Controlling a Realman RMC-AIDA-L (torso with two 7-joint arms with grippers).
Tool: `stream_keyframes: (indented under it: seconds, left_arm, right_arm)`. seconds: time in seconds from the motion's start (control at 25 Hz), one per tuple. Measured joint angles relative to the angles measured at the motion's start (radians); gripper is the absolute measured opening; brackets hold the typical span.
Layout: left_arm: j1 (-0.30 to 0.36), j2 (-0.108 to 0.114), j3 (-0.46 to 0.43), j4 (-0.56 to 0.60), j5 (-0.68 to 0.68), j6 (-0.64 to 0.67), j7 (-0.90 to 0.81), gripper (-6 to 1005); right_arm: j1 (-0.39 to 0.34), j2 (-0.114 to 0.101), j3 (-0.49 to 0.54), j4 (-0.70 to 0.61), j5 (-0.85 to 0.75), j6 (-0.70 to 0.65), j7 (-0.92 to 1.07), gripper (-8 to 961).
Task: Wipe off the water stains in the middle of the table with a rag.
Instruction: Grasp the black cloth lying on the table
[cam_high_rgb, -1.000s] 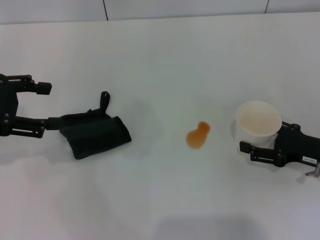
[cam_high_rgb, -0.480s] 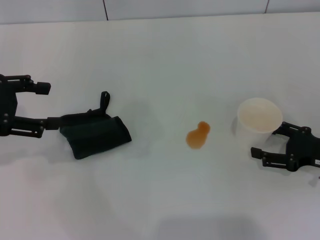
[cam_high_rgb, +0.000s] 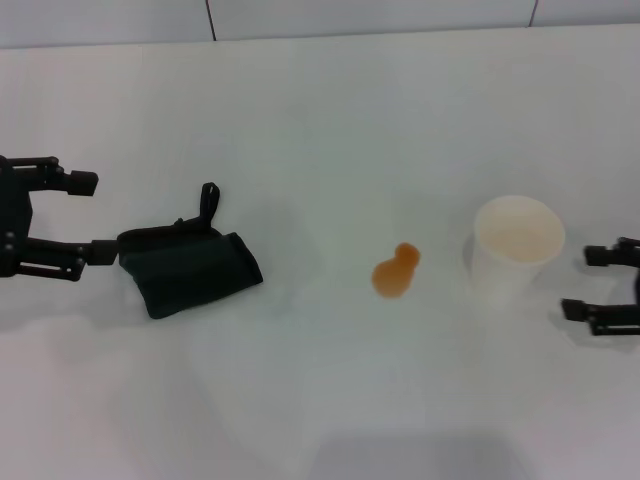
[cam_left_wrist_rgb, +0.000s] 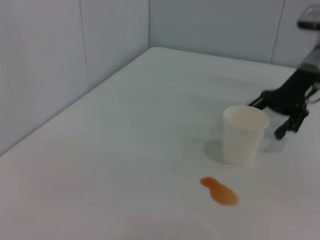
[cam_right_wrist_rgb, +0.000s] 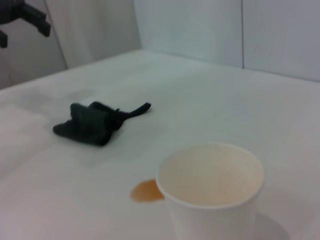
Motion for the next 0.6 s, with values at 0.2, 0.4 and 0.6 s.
stream_keyframes:
  seconds: [0.2,0.4,0.6]
  left_arm:
    - [0.0,0.003,0.0,0.015,0.015,-0.002,-0.019,871]
    - [0.001,-0.003,0.001,0.058,0.041,-0.001,-0.049,871]
    - [-0.004,-0.005,0.001,0.069,0.084,-0.005,-0.063,871]
  right_arm:
    - [-0.001,0.054,0.283,-0.22,-0.281,-0.248,0.161,849]
    - [0.05,0.084,0.405,-0.397,-0.377,-0.423,0.27,848]
    - [0.16,0.097,0.374,-0.515,-0.464,-0.496,0.424,848]
